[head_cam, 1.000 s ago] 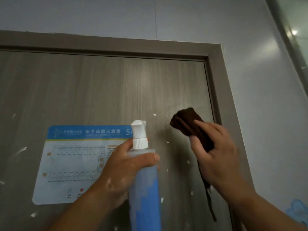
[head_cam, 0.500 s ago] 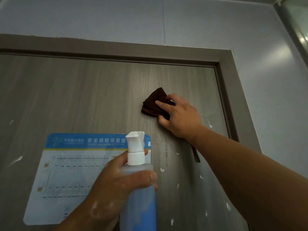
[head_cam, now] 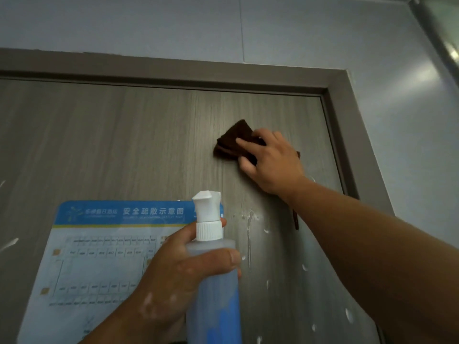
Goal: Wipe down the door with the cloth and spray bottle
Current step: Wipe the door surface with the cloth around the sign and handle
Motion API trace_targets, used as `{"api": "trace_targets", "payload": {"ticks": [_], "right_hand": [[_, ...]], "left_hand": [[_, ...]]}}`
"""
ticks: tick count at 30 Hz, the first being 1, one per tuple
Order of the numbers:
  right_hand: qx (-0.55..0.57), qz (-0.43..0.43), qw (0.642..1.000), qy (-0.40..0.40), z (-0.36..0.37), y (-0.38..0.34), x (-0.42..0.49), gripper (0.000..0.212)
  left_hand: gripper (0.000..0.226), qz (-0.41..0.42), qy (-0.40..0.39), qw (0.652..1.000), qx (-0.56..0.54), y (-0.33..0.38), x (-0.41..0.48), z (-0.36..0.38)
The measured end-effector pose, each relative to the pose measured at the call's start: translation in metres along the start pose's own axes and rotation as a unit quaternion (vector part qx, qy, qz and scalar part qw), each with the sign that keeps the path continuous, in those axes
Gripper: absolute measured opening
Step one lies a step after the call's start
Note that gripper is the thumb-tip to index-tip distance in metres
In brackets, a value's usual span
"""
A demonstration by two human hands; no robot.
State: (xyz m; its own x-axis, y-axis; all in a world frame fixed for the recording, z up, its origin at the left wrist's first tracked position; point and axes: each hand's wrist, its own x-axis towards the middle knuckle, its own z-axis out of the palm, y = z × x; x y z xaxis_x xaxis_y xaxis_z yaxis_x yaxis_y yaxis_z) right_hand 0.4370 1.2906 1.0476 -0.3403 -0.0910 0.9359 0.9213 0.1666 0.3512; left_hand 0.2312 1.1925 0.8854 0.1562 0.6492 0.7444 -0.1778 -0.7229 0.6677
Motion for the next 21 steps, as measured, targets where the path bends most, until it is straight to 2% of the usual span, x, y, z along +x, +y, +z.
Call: {"api": "trace_targets", "payload": {"ticks": [4, 9, 12, 15, 18, 21], "right_hand": [[0.016, 0.0, 1.0, 0.026, 0.006, -0.011, -0.01, 0.055], [0.07, -0.077, 0.994, 0.025, 0.001, -0.029, -0.108, 0.047], [0.066, -0.125, 0.99, 0.003, -0.001, -0.021, -0.115, 0.046], [0.047, -0.085, 0.995, 0.014, 0.001, -0.007, -0.06, 0.049], [0.034, 0.005, 0.999, 0.017, 0.003, 0.002, -0.008, 0.051], [0.038, 0.019, 0.998, 0.05, 0.009, -0.006, -0.014, 0.052]], "left_hand": [[0.071, 0.001, -0.005, 1.0, -0.013, 0.001, 0.003, 0.003], [0.073, -0.011, 0.0, 1.0, 0.011, -0.004, -0.006, 0.004], [0.075, -0.012, -0.002, 0.999, 0.033, -0.003, -0.01, 0.006], [0.073, -0.008, 0.004, 0.999, 0.033, -0.002, -0.006, 0.008], [0.071, -0.003, 0.007, 0.999, 0.032, -0.002, 0.002, 0.011], [0.069, -0.002, -0.002, 1.0, 0.017, -0.001, 0.004, 0.011]]}}
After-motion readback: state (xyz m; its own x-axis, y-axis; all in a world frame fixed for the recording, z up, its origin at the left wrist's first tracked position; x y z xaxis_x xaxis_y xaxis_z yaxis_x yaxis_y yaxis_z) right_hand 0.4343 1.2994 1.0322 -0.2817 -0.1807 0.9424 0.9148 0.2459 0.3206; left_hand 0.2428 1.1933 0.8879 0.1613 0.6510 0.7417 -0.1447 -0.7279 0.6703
